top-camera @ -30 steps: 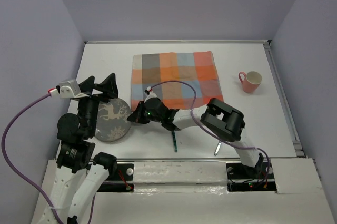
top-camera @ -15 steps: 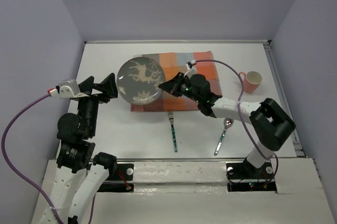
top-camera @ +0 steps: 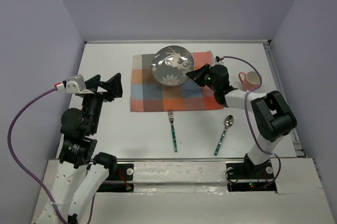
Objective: Set the dinner table for one person
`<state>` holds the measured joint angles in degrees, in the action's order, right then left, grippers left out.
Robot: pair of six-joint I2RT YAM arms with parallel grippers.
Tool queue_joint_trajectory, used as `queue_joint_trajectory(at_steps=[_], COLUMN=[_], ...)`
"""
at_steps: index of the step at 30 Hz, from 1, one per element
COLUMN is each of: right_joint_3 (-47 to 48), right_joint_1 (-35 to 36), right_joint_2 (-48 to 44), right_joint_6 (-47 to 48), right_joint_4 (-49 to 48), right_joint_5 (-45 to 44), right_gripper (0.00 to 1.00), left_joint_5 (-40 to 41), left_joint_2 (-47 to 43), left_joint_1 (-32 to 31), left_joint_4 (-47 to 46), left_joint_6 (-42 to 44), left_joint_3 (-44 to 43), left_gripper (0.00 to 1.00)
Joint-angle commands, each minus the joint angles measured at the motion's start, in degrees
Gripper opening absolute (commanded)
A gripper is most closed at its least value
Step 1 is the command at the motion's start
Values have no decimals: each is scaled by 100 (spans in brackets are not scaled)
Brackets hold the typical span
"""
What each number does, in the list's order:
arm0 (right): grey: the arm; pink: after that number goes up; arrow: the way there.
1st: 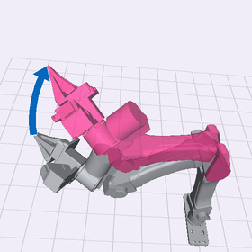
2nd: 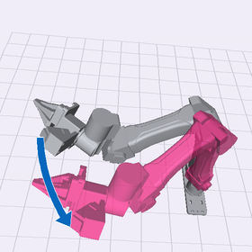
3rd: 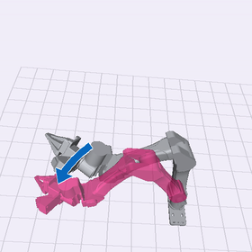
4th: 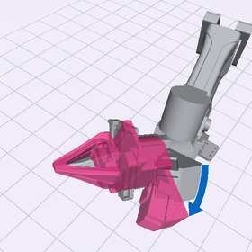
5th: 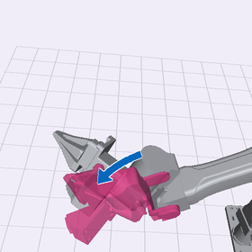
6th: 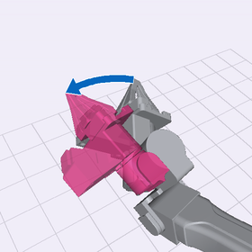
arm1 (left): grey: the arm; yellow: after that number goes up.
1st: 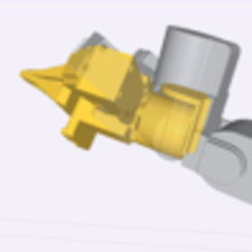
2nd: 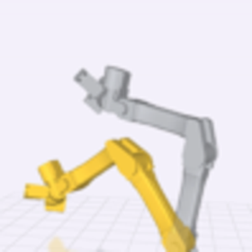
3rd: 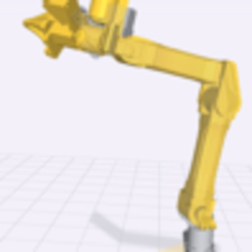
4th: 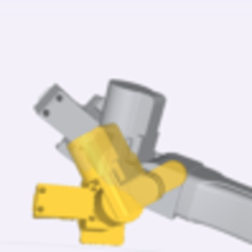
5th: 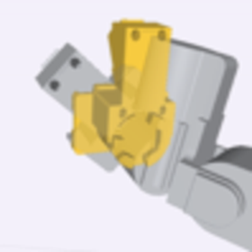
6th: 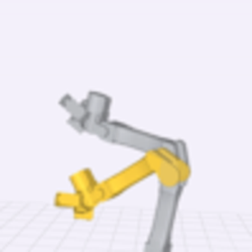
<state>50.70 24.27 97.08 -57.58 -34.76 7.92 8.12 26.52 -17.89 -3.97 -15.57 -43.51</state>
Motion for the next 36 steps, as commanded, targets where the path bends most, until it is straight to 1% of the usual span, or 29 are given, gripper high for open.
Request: queue_joint_trajectory(at_steps=[1, 10, 18, 20, 21, 23, 24, 25, 28, 36], right_joint_3=[423, 467, 406, 406, 380, 345, 318, 283, 134, -156], right_joint_1=[-63, -177, -177, -177, -177, -177, -177, -177, -177, -177], right_joint_2=[329, 1040, 1287, 1366, 1393, 1402, 1384, 1375, 1217, 585], right_joint_6=[-491, -623, -710, -754, -781, -772, -746, -711, -562, 282], right_joint_4=[-1182, -1322, -1358, -1349, -1340, -1227, -1182, -1121, -910, 267], right_joint_5=[447, 447, 482, 578, 622, 675, 667, 667, 597, 333], right_gripper=[0, 0, 0, 13, 28, 38, 41, 48, 56, 67], left_joint_5=[-126, -188, -188, -197, -197, -197, -197, -197, -197, -197], left_joint_2=[37, 37, 20, 20, 11, 11, 2, 2, -16, -59], left_joint_1=[14, 14, 14, 14, 14, 14, 14, 14, 14, 14], left_joint_4=[-315, -315, -324, -315, -324, -315, -324, -324, -315, -324], left_joint_6=[-7, -16, -16, -16, -16, -16, -16, -16, -33, -33], left_joint_3=[35, 35, 35, 35, 35, 35, 44, 44, 35, 44], left_gripper=[99, 99, 99, 99, 99, 99, 99, 99, 99, 99])
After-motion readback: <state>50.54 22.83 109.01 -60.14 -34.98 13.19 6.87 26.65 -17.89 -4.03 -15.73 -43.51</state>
